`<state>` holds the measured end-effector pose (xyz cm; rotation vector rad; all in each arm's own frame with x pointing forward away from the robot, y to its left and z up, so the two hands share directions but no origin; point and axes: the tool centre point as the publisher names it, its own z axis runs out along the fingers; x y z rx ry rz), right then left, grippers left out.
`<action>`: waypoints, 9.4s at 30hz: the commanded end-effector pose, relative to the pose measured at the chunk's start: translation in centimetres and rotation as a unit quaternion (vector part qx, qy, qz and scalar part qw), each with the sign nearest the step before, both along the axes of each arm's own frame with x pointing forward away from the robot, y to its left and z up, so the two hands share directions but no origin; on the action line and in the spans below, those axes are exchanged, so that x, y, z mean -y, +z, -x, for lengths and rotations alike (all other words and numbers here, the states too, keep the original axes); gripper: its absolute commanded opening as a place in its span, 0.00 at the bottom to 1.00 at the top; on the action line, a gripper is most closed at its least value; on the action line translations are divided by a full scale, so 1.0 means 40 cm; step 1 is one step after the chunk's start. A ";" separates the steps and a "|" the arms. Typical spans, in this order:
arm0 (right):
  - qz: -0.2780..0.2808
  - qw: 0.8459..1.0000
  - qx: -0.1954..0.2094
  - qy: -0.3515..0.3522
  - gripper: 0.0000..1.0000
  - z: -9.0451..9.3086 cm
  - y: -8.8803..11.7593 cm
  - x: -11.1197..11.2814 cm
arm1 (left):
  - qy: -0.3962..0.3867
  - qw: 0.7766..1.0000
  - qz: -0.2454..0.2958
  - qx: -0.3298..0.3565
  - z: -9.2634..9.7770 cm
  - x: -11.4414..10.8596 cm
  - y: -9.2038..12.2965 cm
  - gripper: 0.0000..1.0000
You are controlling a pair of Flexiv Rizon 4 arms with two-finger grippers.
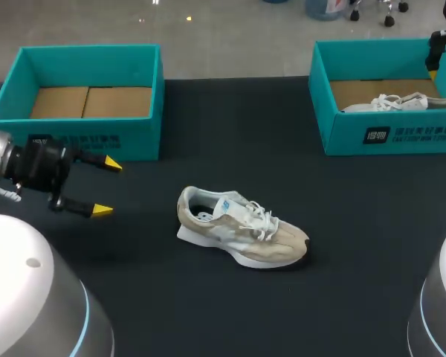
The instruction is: Take the shoe out of the shoebox, open the shoe tongue, remove and reinsert the insole, then place the shoe into the shoebox
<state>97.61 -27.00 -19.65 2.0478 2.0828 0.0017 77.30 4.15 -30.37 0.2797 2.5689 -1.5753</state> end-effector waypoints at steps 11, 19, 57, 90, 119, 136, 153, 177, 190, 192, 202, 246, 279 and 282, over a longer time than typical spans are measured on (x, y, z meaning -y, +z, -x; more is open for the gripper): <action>0.000 1.000 0.001 0.000 1.00 0.003 0.000 0.000 | 0.017 0.998 0.038 -0.038 0.004 -0.051 -0.073 1.00; 0.000 1.000 0.001 0.000 1.00 0.003 0.000 0.000 | 0.065 0.996 0.050 -0.027 -0.019 -0.070 -0.130 1.00; 0.000 1.000 0.001 0.000 1.00 0.003 0.000 0.000 | -0.008 0.998 0.030 -0.059 -0.059 0.003 -0.185 1.00; 0.000 1.000 0.001 0.000 1.00 0.003 0.000 0.000 | -0.047 0.997 0.025 -0.049 -0.052 0.119 -0.161 1.00; 0.000 1.000 0.001 0.000 1.00 0.003 0.000 0.000 | -0.075 0.995 0.016 -0.058 -0.051 0.161 -0.187 1.00; 0.000 1.000 0.001 0.000 1.00 0.003 0.000 0.000 | -0.095 0.991 0.001 -0.093 -0.073 0.272 -0.261 1.00; 0.000 1.000 0.001 0.000 1.00 0.003 0.000 0.000 | -0.160 0.981 0.000 -0.110 -0.101 0.330 -0.273 1.00; 0.000 1.000 0.001 0.000 1.00 0.003 0.000 0.000 | -0.174 0.977 0.005 -0.119 -0.049 0.376 -0.291 1.00; 0.000 1.000 0.001 0.000 1.00 0.003 0.000 0.000 | -0.161 0.980 0.009 -0.115 -0.036 0.398 -0.300 1.00; 0.000 1.000 0.001 0.000 1.00 0.003 0.000 0.000 | -0.160 0.980 0.009 -0.114 -0.034 0.400 -0.298 1.00; 0.000 1.000 0.001 0.000 1.00 0.003 0.000 0.000 | -0.156 0.981 0.012 -0.118 -0.024 0.395 -0.296 0.00; 0.000 1.000 0.001 0.000 1.00 0.003 0.000 0.000 | -0.006 0.987 0.072 -0.142 -0.006 0.348 -0.280 0.00; 0.000 1.000 0.001 0.000 1.00 0.003 0.000 0.000 | 0.020 0.986 0.071 -0.147 0.013 0.343 -0.288 0.00; 0.000 1.000 0.001 0.000 1.00 0.003 0.000 0.000 | 0.020 0.986 0.071 -0.147 0.013 0.343 -0.288 0.00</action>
